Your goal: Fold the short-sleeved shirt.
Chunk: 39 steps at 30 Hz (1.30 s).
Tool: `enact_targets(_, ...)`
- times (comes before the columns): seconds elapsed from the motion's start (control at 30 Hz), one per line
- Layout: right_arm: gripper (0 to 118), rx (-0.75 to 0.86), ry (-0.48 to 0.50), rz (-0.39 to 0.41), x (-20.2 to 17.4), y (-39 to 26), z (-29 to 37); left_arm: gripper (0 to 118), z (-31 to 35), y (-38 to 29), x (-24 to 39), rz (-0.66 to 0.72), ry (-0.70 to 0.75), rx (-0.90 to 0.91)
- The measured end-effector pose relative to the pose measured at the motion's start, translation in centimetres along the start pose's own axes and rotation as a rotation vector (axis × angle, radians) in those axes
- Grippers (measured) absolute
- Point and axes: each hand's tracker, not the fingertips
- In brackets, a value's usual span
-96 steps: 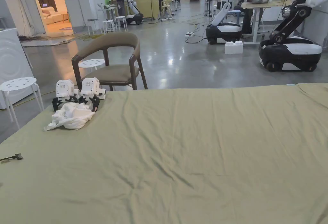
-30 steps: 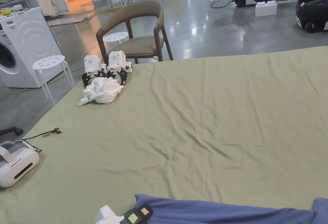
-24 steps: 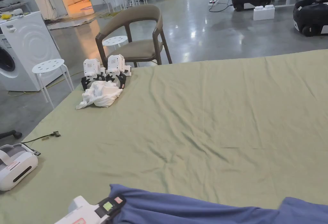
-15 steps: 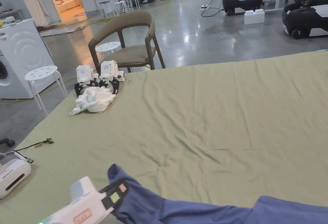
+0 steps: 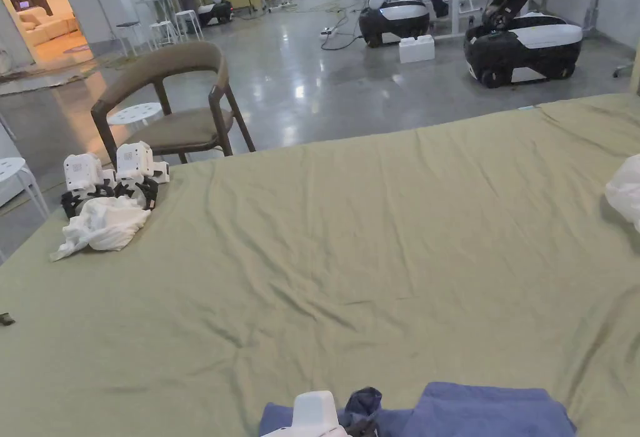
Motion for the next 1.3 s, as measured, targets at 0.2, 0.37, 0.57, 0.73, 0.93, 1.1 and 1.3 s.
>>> enact_targets(0.2, 0, -0.005, -0.008, -0.039, 0.3, -0.3, -0.2, 80, 2.9, 1.2, -1.7, 0.092, -0.092, 0.097)
enact_targets(0.37, 0, -0.014, 0.016, -0.033, -0.1, -0.6, -0.7, 14, 2.7, 1.0, -3.6, 0.195, -0.042, 0.101)
enact_targets(0.57, 0, -0.025, 0.024, -0.017, -0.8, -0.6, -0.7, 3, -1.9, -1.8, -1.7, 0.162, -0.110, -0.071)
enact_targets(0.73, 0, -0.033, 0.018, -0.005, -1.2, -0.4, -0.6, 4, -2.1, -0.7, -2.0, 0.213, -0.095, -0.065)
enact_targets(0.93, 0, -0.053, 0.028, -0.014, -1.2, -0.4, -1.2, 84, 3.8, 1.8, -6.9, 0.306, -0.116, 0.094)
enact_targets(1.1, 0, -0.065, 0.048, -0.016, -1.5, -0.7, -1.9, 82, 7.2, 2.6, -15.6, 0.600, -0.031, 0.198)
enact_targets(1.3, 0, -0.085, 0.056, -0.014, -1.9, -1.3, -2.3, 69, 4.0, -0.2, -20.0, 0.837, -0.186, 0.039)
